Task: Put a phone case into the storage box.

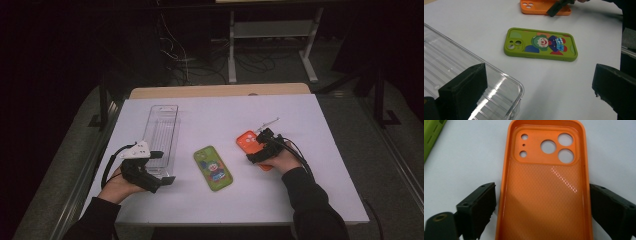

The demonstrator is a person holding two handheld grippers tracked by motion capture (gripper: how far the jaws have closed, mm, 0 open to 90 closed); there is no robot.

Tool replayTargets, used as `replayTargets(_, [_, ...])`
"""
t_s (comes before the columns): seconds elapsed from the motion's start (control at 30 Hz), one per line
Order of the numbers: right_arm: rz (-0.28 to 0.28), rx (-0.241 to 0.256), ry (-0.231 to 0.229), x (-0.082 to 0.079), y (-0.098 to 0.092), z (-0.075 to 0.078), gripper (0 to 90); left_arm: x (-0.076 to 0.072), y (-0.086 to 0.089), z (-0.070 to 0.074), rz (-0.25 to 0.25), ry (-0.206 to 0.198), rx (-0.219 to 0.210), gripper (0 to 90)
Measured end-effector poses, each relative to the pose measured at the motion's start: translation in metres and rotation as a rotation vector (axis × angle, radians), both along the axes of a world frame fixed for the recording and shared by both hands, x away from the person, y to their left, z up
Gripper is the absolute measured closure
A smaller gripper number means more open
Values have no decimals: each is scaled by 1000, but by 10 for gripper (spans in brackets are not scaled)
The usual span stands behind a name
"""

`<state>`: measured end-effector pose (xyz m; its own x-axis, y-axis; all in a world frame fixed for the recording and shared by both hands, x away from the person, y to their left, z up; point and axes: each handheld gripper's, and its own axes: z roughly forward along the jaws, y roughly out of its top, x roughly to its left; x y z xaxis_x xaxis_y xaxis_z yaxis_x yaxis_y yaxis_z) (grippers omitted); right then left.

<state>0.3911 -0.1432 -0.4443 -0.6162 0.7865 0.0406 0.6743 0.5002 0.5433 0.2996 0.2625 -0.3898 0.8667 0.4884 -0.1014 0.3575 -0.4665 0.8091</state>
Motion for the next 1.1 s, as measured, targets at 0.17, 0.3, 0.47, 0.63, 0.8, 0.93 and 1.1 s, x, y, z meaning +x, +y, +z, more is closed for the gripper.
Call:
replayTargets(0.17, [-15,3,-2,-2,-1,0,128,0,0,0,0,0,3,0])
replayTargets(0.3, [-15,1,-13,-2,-1,-1,140,-1,-1,0,2,0,0,0])
replayTargets(0.47, [-27,-4,-6,-3,0,0,151,-1,-1,0,2,-1,2,0])
replayTargets(0.63, [-26,-2,-6,-3,0,0,152,0,-1,0,-1,-3,9,0])
replayTargets(0.8, [5,-4,-2,-2,-2,3,152,4,0,2,-2,1,-17,0])
replayTargets(0.93, [25,32,8,2,-7,15,152,8,-5,4,-4,9,-21,0])
replayTargets(1.1, [84,55,16,7,-8,30,152,19,-16,16,-19,-2,-18,0])
